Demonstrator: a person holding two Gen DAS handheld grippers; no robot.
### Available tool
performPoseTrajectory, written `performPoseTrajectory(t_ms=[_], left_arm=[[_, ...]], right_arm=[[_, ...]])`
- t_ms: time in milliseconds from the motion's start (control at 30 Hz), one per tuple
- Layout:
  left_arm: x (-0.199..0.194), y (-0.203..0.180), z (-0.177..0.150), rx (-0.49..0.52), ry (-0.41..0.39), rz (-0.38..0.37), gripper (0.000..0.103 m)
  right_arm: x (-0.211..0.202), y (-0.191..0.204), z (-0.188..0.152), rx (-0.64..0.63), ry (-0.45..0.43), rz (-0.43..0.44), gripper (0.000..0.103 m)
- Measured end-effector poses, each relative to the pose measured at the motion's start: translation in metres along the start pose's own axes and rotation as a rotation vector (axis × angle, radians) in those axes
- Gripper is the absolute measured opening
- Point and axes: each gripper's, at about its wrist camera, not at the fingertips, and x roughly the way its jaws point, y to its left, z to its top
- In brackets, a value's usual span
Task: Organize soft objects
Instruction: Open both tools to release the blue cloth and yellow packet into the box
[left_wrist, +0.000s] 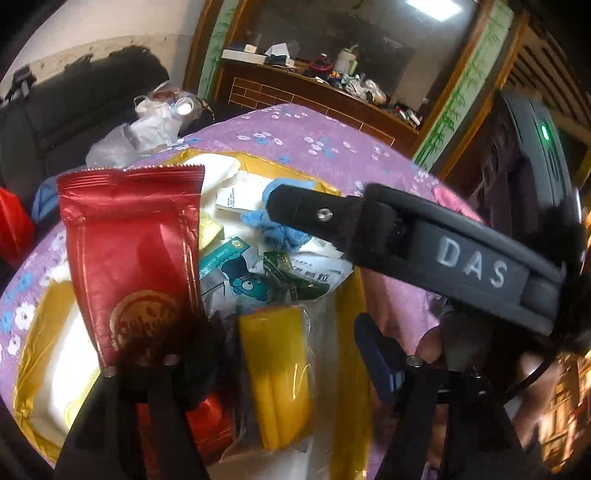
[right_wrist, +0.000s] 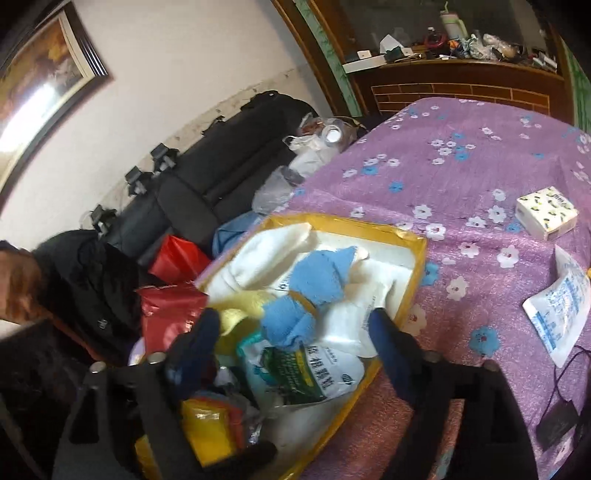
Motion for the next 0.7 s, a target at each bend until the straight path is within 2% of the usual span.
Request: performPoseTrajectory(t_ms=[67,167,200,267,300,367,400,433,500,533,600,633,700], left_arm=[[-0.004,-0.011,-0.002,0.029,0.013,0.042,0.073],[-0.015,-0.012,-0.005,0.014,-0.02,0.021,0.074],[-0.014,-0.009,-0.008,0.007,-0.02,0.028,0.078],[-0.003,-0.002,-0.012,-0.004,0.036,0.046,0.077],[-0.007,-0.003,-0.013,-0.016,0.029,0.042,0.077],[-0.017,-0.002,-0.012,-0.072,0.004,-0.002,0.077],[-0.022,-0.002,-0.012,-0.089,-0.007,-0.051,0.077],[-0.022,-0.004,-0.011,-0.074,-0.011,-0.068,0.078],[-0.017,-0.006,-0.011,-0.053,0.014,-0.042,0.078],[-0.018,-0.004,-0.011,-0.08,0.009,-0.049,0.078],[-0.025,-0.003,-0.012,-0.122,-0.038,-0.112,0.078],[-0.025,-0.004,-0.011,-0.115,-0.042,-0.111,0.078],[-0.018,-0.011,-0.012,-0.072,0.014,-0.045,0.078]], right_arm=[[0.001,0.004,0.001,-0.033,0.015,-0.022,0.085],[-0.013,0.007,0.003,-0.03,-0.026,-0.009,0.085],[-0.015,0.005,0.004,-0.02,-0.028,0.001,0.085],[-0.013,0.002,0.006,-0.013,-0.01,-0.035,0.085],[-0.012,-0.001,0.007,-0.003,-0.001,-0.059,0.085],[-0.017,-0.007,0.007,0.027,-0.019,-0.04,0.085],[-0.02,-0.011,0.009,0.047,-0.028,-0.019,0.085],[-0.022,-0.013,0.009,0.057,-0.035,-0.005,0.085],[-0.024,-0.014,0.01,0.059,-0.041,-0.014,0.085],[-0.025,-0.013,0.01,0.058,-0.046,-0.018,0.085],[-0.033,-0.01,0.011,0.045,-0.074,-0.008,0.085],[-0.037,-0.008,0.011,0.037,-0.088,-0.007,0.085],[-0.043,-0.004,0.012,0.024,-0.113,-0.019,0.085]])
